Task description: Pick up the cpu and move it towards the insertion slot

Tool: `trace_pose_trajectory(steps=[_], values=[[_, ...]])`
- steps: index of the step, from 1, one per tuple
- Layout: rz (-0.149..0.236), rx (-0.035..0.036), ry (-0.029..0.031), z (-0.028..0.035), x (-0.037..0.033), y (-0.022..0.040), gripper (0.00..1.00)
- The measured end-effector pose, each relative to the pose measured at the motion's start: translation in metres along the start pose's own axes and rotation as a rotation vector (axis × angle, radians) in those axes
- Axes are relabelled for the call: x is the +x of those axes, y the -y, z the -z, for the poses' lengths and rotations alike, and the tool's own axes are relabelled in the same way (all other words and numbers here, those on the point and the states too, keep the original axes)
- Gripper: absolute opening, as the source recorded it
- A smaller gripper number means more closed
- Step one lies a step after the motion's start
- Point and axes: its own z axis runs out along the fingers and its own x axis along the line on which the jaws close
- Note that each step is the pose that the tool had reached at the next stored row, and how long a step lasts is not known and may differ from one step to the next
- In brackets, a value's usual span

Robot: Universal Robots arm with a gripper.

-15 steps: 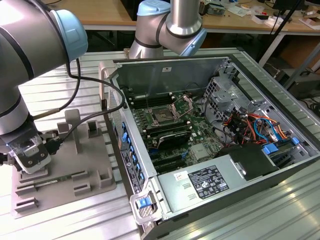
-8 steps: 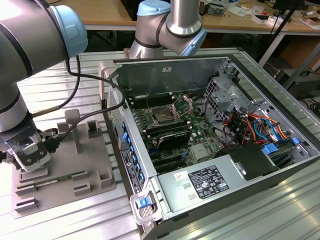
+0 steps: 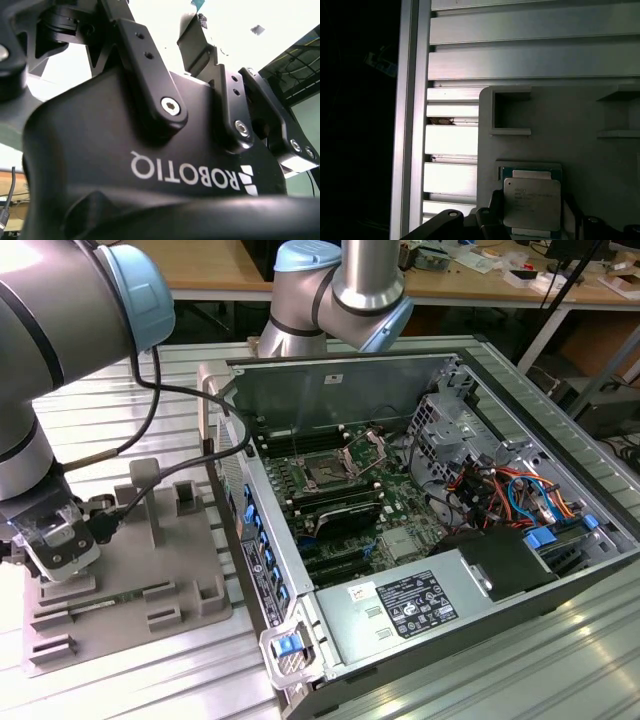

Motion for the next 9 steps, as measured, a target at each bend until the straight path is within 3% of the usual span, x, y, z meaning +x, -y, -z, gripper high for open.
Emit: trace_pose_trajectory(steps=[9], values=[[0.000,0.0001,-0.0001,0.0040,0.0000,-0.0003,0.55]])
